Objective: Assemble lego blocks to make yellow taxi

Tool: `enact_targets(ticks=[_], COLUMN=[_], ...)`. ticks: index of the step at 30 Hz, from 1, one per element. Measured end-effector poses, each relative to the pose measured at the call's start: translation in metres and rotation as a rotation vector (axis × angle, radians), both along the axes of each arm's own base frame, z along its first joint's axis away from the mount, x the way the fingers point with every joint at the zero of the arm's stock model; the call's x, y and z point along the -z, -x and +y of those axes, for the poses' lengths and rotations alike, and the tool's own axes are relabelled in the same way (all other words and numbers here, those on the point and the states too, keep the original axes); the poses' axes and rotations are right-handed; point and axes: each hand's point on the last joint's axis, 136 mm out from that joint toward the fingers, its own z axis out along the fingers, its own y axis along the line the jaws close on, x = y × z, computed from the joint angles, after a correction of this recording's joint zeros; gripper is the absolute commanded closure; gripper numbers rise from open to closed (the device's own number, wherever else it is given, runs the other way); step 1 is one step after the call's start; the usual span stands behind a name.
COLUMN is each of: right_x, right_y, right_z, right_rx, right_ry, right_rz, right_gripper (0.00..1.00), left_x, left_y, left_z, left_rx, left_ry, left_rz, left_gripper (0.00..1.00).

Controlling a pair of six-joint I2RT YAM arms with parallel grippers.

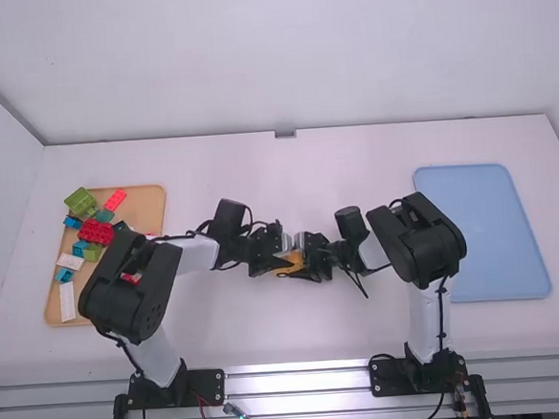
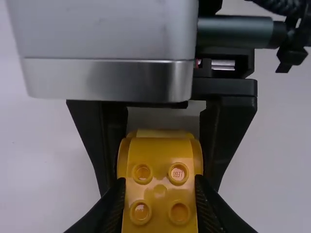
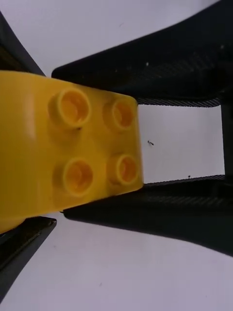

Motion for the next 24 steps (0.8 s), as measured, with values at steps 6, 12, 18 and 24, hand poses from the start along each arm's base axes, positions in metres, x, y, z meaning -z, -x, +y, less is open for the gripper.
enact_targets(ticks=[6,12,18,24], right_x=[0.0002,0.0003,0.0002,0.0003], right_y=[-0.0021,-0.0032,-0.0035,-0.0034], right_z=[-0.0021,-0.0030,-0.0032,-0.0033], right_rx=[0.008,0.011,0.013,0.013], right_ry=[0.001,0.002,0.002,0.002], right_rz=[-0.003,-0.004,-0.005,-0.004], right_gripper=[0.42,0.42,0.42,0.42], left_x=[0.0035,0.0041,0.0049,0.0049], left_y=[-0.0030,-0.0040,-0.0046,-0.0049], left_z=[-0.0048,-0.0056,-0.0059,-0.0061], left_rx=[0.014,0.018,0.015,0.015], left_ry=[0.000,-0.014,-0.033,-0.037], left_rz=[0.022,0.042,0.041,0.042], left_gripper=[0.98,0.98,0.98,0.88])
